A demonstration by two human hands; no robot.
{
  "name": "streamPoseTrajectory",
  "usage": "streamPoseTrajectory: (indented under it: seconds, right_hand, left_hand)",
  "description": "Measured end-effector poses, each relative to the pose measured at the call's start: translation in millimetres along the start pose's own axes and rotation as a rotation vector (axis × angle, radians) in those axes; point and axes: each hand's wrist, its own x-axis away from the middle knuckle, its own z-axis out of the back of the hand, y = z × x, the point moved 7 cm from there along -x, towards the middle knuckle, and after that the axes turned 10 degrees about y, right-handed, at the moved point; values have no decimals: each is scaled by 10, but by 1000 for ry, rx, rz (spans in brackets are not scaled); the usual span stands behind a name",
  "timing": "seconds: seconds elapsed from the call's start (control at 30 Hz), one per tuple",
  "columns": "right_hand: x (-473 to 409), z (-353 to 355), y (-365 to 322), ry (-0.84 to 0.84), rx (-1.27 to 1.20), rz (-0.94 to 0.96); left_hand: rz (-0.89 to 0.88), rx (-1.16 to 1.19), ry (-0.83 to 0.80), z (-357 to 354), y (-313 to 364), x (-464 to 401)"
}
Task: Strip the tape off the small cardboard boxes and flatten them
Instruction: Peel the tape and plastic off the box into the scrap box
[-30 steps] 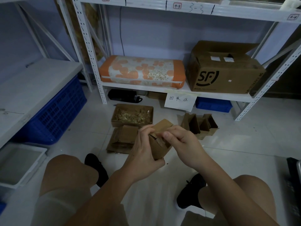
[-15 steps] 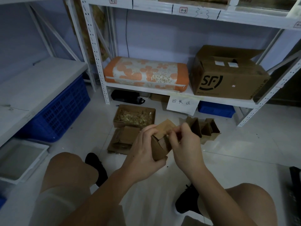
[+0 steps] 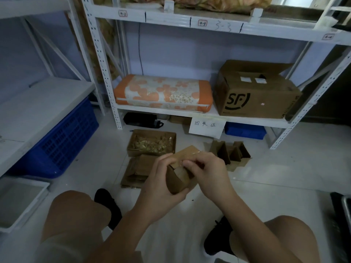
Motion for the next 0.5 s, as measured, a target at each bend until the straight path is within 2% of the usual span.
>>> streamPoseTrajectory:
  seconds: [0.07,0.17,0.37,0.5]
  right_hand:
    - [-8,16,125,1,-152,-192]
    - [15,-26,183,-31,7,-157]
    - [-8,-12,208,19,156,-131]
    - [-126,242,232,167,119,-204]
  left_hand:
    - [-21,-13,8,21,30,12]
    - [-52,-46,29,37,37,8]
    - [-42,-29,-4,-64,53,49]
    - [-45,3,-14,-2,16,71]
